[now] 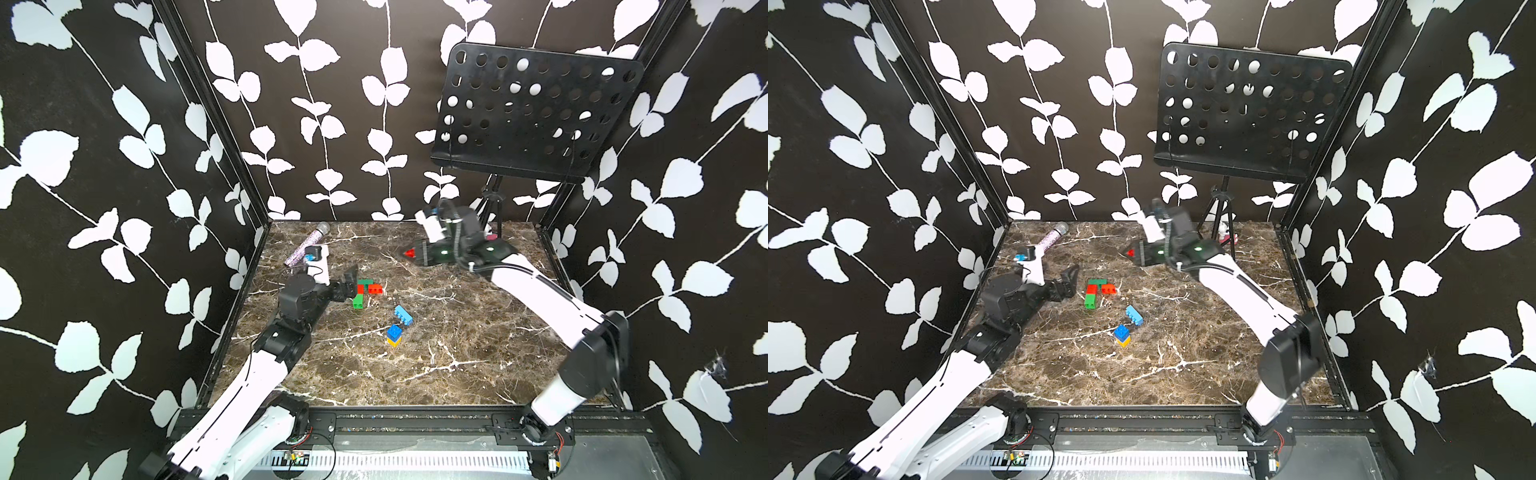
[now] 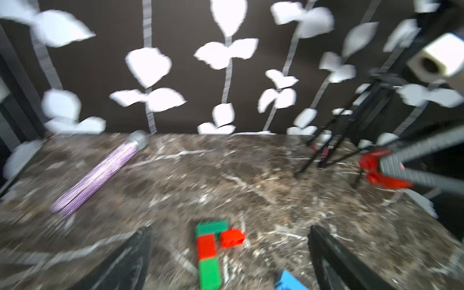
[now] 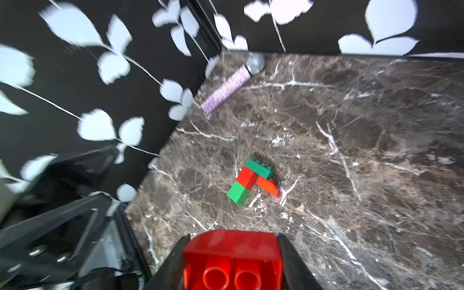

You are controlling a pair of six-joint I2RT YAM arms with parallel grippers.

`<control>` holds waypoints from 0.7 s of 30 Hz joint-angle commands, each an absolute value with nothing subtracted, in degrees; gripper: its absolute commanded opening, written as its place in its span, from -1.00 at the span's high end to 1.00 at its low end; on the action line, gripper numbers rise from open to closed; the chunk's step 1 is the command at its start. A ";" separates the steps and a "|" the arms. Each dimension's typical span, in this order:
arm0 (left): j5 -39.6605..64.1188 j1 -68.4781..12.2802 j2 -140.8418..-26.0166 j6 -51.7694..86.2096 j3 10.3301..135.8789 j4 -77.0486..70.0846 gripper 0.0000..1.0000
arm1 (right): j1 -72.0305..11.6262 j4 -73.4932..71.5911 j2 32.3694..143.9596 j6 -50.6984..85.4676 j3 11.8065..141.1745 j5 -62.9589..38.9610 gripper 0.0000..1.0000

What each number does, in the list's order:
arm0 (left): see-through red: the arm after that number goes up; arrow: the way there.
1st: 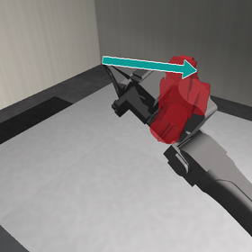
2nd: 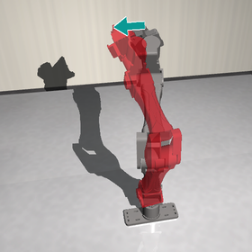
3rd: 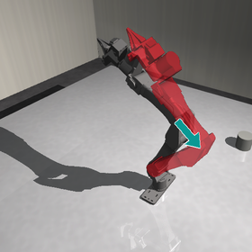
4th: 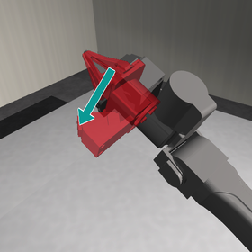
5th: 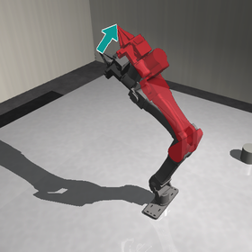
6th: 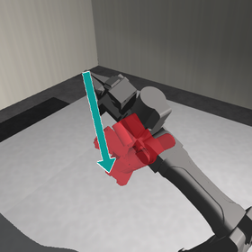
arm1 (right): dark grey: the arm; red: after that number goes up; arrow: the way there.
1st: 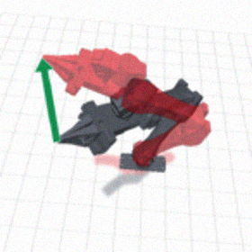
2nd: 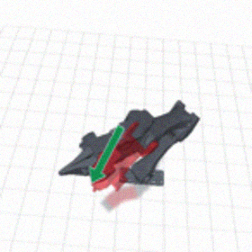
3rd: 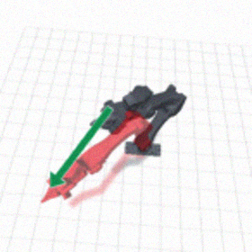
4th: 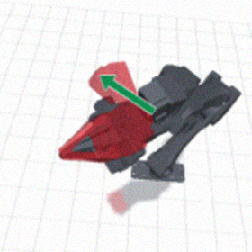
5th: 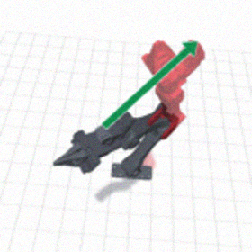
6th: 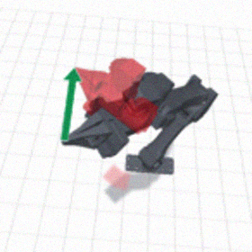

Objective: Assemble the letter r with lego
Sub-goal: Pick up the lego brick from the center of the board.

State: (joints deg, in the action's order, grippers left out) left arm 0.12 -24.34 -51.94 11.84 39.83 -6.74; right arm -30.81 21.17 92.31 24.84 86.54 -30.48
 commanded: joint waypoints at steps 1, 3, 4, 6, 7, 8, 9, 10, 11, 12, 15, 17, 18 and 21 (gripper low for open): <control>14.77 -25.89 -57.80 3.55 39.53 -21.89 -0.93 | -28.38 17.53 89.12 26.37 80.27 -45.82 0.03; 15.37 -30.41 -60.25 -5.63 38.42 -28.21 -0.98 | -26.04 17.73 86.18 26.04 77.94 -49.91 0.03; 14.03 -33.58 -61.61 -12.57 37.61 -31.31 -0.98 | -24.80 17.71 84.77 26.03 76.78 -51.64 0.03; 14.36 -37.71 -64.75 -21.95 38.05 -33.00 -0.98 | -23.18 17.85 82.92 26.54 75.59 -54.15 0.02; 16.03 -38.72 -66.42 -23.78 38.61 -34.39 -0.98 | -22.54 18.24 82.24 26.53 73.99 -55.12 0.02; 18.39 -38.94 -68.02 -23.84 38.24 -38.14 -0.98 | -22.17 17.33 81.42 27.00 72.68 -56.24 0.02; 19.99 -38.96 -69.28 -23.09 37.62 -42.06 -0.98 | -22.07 16.62 80.76 27.36 71.83 -56.79 0.02; 21.35 -39.03 -70.69 -22.18 37.07 -46.21 -0.98 | -21.97 16.33 80.07 27.42 71.04 -57.37 0.02; 22.11 -39.00 -71.85 -21.46 36.92 -48.93 -0.98 | -21.97 15.92 79.46 27.51 70.49 -57.74 0.02; 21.97 -39.03 -72.51 -20.78 37.20 -50.00 -0.98 | -21.91 15.99 79.14 27.43 70.17 -57.63 0.02; 20.92 -39.15 -74.77 -18.93 37.32 -54.72 -0.98 | -21.93 16.44 78.84 27.27 69.30 -58.93 0.02; 21.98 -39.24 -76.20 -16.14 37.25 -58.54 -0.98 | -21.97 16.04 78.62 27.50 68.60 -59.43 0.02; 23.31 -39.29 -76.61 -15.00 37.52 -59.15 -0.96 | -21.96 15.79 78.43 27.60 68.30 -59.33 0.02; 29.28 -39.40 -77.88 -11.93 38.53 -58.95 -0.83 | -21.99 15.75 78.17 27.16 68.08 -59.26 0.02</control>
State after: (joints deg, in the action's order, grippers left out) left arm 23.27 -39.29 -77.65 -15.53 37.95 -53.47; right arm -21.98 18.02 79.44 27.66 68.18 -57.25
